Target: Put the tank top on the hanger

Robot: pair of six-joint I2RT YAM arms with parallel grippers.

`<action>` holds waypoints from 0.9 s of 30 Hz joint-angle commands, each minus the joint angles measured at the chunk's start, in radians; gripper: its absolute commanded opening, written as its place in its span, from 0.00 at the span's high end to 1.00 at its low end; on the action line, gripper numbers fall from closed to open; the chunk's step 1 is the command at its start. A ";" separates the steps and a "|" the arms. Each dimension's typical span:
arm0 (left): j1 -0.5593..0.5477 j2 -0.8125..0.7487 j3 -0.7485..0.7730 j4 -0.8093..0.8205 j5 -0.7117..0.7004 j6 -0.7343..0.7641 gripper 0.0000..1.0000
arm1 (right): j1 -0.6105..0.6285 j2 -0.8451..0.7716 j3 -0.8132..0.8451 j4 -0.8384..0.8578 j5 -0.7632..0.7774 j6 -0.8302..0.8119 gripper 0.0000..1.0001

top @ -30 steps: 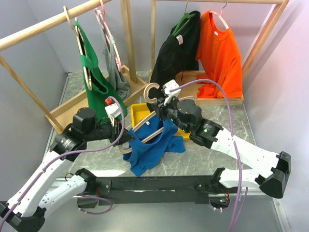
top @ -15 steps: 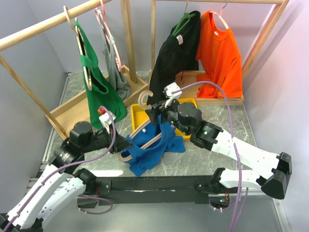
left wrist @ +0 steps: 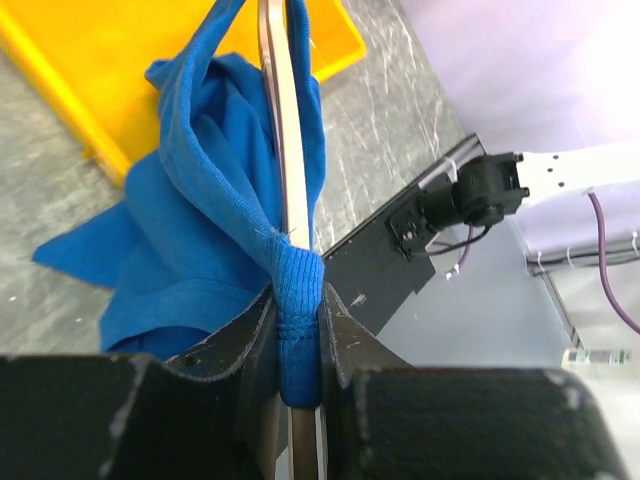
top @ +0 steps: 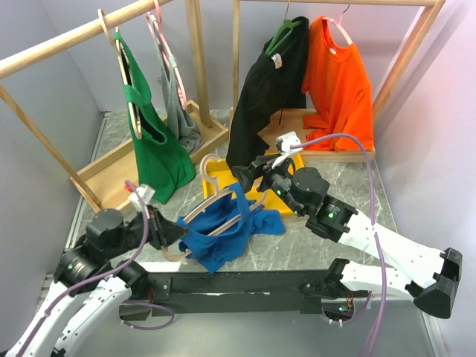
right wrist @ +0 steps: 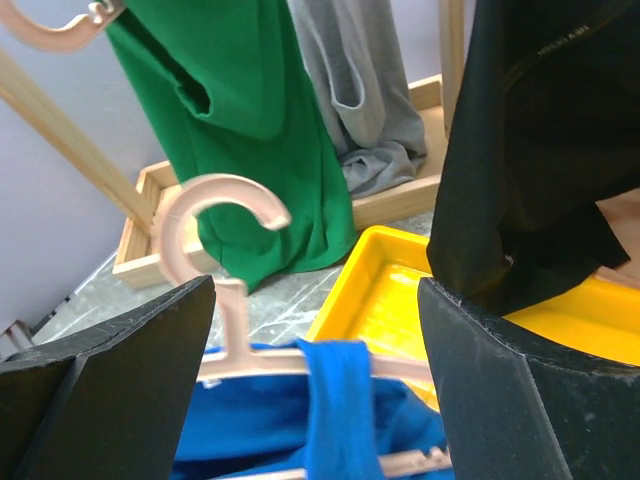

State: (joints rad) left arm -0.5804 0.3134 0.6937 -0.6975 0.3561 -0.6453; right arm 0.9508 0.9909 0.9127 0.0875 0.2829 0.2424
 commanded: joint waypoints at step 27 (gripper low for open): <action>0.062 -0.214 0.420 -0.434 -0.356 -0.013 0.99 | -0.003 0.290 0.282 0.127 -0.151 0.060 0.11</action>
State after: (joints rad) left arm -0.5293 0.0917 1.0187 -1.1057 0.0731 -0.6704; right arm 0.9489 1.2568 1.0977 0.1375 0.1860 0.2852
